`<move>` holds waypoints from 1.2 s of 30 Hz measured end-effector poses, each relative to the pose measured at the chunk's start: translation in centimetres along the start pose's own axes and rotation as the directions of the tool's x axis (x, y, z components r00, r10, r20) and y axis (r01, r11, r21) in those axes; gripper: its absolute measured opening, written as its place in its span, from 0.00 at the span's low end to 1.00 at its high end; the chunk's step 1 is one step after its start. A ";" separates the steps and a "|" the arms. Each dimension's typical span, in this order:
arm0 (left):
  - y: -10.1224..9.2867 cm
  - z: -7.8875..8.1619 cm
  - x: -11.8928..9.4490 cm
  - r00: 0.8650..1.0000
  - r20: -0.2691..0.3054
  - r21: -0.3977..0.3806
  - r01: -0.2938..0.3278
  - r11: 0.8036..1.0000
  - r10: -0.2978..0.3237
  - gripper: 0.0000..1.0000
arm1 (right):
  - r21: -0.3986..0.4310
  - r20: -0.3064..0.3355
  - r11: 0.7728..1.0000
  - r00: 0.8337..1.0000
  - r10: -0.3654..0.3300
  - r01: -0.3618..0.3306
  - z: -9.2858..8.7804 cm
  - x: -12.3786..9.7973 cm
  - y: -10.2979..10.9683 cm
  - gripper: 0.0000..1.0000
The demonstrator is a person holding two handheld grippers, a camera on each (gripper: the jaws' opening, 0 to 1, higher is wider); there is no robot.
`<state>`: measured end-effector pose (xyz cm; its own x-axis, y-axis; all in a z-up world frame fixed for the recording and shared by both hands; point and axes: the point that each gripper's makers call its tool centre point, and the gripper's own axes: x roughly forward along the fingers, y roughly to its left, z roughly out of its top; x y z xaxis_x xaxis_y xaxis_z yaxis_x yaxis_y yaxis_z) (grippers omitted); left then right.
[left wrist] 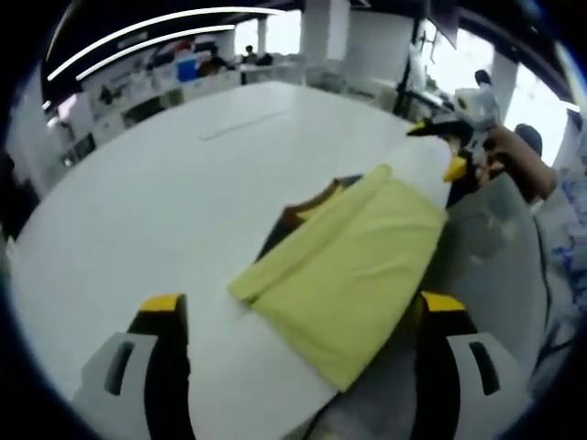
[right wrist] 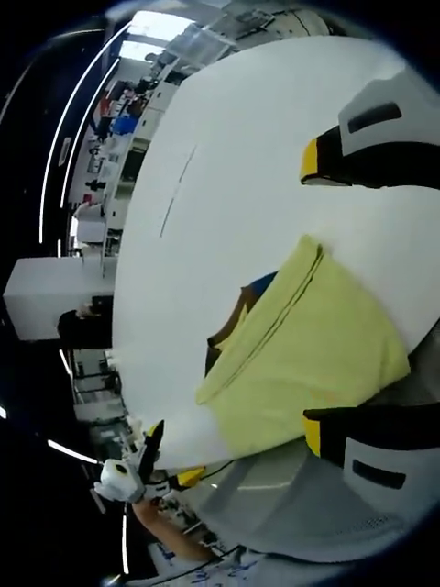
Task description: Fold the garment on the visible template until the final outline fits inside the template.
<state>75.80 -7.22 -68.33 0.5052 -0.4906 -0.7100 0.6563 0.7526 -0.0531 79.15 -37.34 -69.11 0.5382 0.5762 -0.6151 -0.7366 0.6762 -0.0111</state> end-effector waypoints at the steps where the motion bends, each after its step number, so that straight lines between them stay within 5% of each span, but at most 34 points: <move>1: -0.1 0.0 -0.1 1.000 -0.003 0.001 0.001 1.000 -0.001 1.00 | 0.004 -0.004 1.000 1.000 0.006 -0.006 -0.1 -0.1 0.2 1.00; 15: -0.2 -0.8 -1.4 0.999 0.030 -0.057 -0.018 0.998 0.020 1.00 | 0.083 0.044 0.994 0.996 -0.082 0.078 0.2 -1.9 0.0 1.00; 27: -0.6 -0.7 -2.7 0.997 0.053 -0.046 -0.047 0.998 0.049 0.98 | 0.065 0.038 0.996 0.997 -0.071 0.068 0.2 -2.5 1.1 1.00; 36: -0.8 -2.1 -3.4 0.997 0.033 -0.063 -0.068 0.996 0.071 0.98 | 0.064 0.027 0.996 0.997 -0.069 0.067 -0.2 -3.1 1.6 1.00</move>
<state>72.35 -5.26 -67.38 0.5685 -0.4505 -0.6884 0.5835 0.8106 -0.0487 76.24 -38.15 -67.36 0.5986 0.5400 -0.5917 -0.6709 0.7416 -0.0020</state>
